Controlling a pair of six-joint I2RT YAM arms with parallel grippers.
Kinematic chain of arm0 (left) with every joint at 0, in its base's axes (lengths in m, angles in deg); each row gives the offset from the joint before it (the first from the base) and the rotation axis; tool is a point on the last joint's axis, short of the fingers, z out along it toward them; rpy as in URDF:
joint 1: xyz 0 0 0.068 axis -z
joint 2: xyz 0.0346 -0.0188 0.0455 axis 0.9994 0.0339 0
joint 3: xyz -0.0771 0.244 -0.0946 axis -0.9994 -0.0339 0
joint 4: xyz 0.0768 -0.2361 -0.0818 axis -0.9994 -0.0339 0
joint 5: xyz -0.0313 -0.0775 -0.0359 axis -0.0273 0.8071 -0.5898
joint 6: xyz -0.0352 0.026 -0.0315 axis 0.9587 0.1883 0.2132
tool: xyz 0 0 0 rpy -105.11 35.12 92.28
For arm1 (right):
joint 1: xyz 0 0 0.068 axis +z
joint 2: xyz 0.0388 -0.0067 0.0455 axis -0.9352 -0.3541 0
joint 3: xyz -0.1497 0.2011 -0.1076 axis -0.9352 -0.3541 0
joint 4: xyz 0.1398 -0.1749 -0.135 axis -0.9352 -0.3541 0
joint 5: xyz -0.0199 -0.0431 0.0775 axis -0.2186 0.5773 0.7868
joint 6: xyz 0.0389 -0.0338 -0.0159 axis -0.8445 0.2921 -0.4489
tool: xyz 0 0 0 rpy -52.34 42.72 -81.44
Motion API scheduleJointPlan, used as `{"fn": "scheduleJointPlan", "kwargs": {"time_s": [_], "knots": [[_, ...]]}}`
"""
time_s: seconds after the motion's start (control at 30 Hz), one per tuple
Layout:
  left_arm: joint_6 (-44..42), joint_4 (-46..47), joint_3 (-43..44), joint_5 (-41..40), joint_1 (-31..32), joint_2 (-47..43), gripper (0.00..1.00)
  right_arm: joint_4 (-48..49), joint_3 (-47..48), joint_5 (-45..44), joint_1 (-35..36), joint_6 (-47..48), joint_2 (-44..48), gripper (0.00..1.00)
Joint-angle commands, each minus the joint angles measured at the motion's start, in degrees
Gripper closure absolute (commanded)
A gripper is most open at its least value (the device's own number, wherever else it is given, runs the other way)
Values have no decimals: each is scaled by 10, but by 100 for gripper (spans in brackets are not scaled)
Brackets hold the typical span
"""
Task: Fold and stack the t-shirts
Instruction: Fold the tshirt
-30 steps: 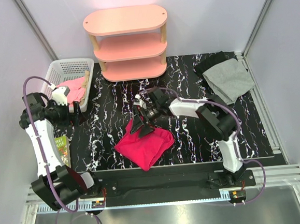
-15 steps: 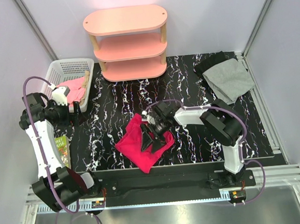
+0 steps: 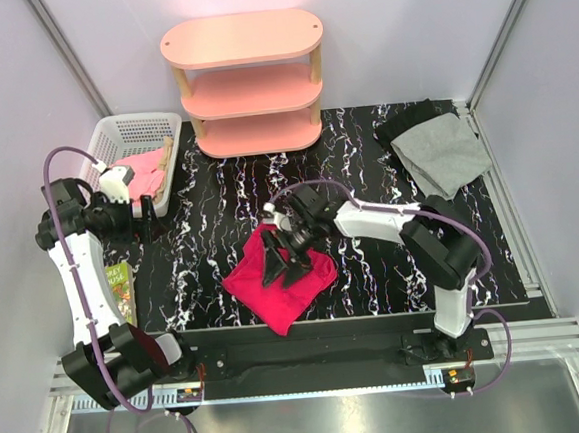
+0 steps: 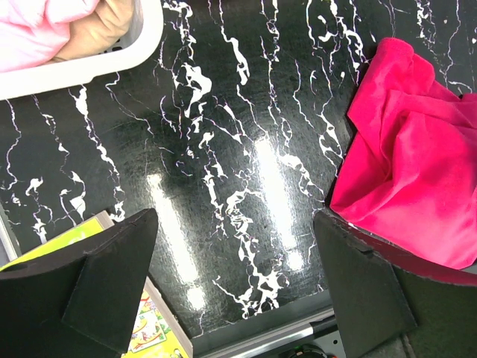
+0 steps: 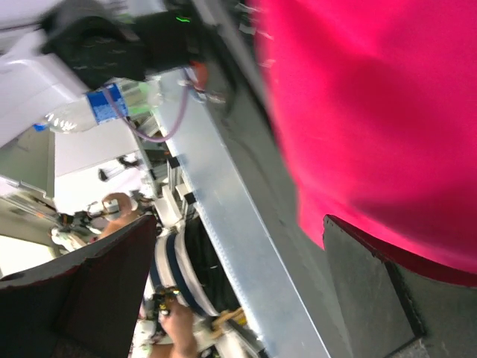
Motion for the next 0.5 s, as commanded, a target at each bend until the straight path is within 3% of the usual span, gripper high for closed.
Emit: {"fn": "scheduleJointPlan", "kwargs": {"time_s": [0.0, 0.47], "knots": [[-5, 1, 33, 0, 1, -17, 9, -17, 91, -1, 46, -13, 44, 0], [3, 2, 49, -9, 1, -7, 9, -1, 117, 29, 79, 1, -123, 0]]}}
